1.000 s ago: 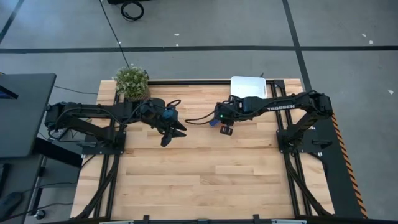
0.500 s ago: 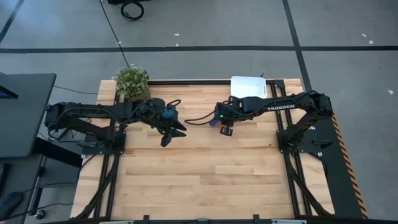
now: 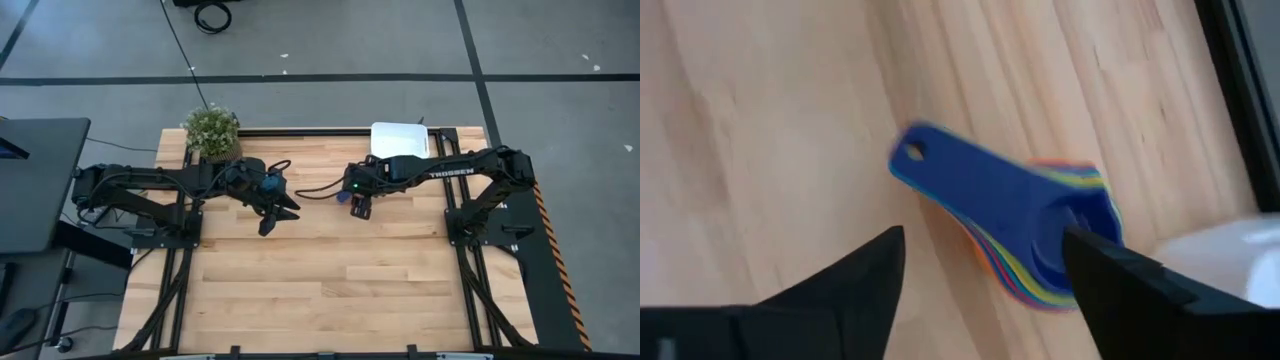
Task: Nest measuring cups in basket
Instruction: Put the nested measuring cups into the white bin
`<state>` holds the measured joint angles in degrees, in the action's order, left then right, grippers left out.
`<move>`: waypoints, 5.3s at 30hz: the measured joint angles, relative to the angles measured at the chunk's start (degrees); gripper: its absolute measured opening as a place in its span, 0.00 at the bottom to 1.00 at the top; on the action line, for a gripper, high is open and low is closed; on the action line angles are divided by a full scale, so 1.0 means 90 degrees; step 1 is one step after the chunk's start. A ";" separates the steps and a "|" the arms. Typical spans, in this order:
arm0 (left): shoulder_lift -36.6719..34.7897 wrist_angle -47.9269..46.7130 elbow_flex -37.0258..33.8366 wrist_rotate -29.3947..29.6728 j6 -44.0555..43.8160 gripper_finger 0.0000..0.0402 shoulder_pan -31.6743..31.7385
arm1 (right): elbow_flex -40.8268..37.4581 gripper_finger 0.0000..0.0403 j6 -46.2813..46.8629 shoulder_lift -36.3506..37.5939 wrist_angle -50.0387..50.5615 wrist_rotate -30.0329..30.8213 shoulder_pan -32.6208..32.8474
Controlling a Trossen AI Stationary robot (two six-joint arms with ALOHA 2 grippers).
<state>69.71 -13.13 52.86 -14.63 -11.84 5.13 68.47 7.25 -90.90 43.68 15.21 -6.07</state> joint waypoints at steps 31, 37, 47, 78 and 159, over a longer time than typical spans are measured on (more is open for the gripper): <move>0.0000 -0.0002 0.0000 0.0000 -0.0002 0.35 -0.0001 | -0.1662 0.73 -0.0727 -0.0004 -0.2084 0.0797 0.0081; 0.0000 -0.0002 0.0000 -0.0002 -0.0002 0.35 0.0001 | -0.1934 0.73 -0.0829 -0.0003 -0.2372 0.0806 0.0047; 0.0000 0.0000 0.0000 0.0000 0.0001 0.35 0.0001 | -0.2134 0.73 -0.0829 -0.0002 -0.2852 0.0801 -0.0252; 0.0000 0.0178 -0.0002 0.0000 0.0001 0.35 -0.0001 | -0.2144 0.72 -0.1161 -0.0519 -0.3404 0.1354 -0.0313; -0.0001 0.0291 -0.0002 -0.0001 0.0000 0.35 0.0002 | -0.2001 0.28 -0.0728 0.0119 -0.2681 0.1212 -0.0311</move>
<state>69.71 -10.50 52.84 -14.64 -11.84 5.15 50.46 0.70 -89.83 19.55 26.11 -8.86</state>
